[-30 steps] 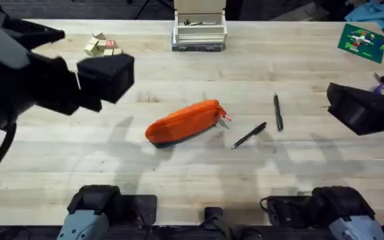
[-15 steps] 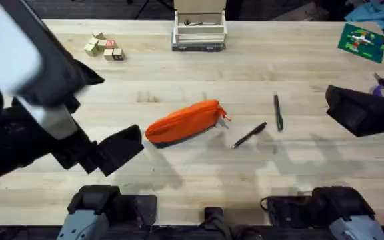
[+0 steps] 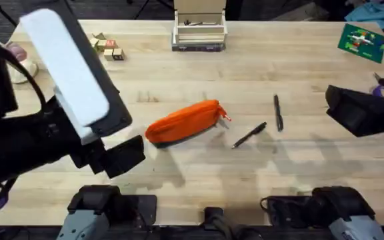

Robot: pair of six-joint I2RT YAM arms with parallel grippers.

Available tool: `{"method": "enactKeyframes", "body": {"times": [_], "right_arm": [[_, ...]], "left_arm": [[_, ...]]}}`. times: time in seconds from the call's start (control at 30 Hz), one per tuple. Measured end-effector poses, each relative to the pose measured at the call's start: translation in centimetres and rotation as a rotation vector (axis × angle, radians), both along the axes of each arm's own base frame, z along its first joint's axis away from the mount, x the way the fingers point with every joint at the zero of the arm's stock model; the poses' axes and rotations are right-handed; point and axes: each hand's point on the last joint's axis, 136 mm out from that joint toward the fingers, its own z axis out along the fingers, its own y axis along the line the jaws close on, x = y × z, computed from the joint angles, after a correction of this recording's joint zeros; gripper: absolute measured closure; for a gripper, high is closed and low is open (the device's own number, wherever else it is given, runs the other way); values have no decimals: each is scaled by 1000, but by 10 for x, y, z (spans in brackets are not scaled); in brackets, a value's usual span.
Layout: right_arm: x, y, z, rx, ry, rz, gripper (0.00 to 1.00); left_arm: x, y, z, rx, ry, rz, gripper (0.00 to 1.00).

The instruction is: Unzip the bag, pick up the pens from the table one at a time and place them inside, then zip the bag closed.

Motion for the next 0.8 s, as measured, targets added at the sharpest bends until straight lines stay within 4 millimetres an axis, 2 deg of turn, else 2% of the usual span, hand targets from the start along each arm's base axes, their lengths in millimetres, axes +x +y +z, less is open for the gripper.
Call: {"method": "enactKeyframes", "body": {"times": [0.4,0.63,0.8], "right_arm": [[0,0,0,-2,-1,1,3],[0,0,0,-2,0,1,5],[0,0,0,-2,0,1,4]], "left_arm": [[-1,-1,-4,-3,12,-9,8],[6,-1,-36,-4,147,-8,8],[19,-2,-50,-10,214,-12,7]]}}
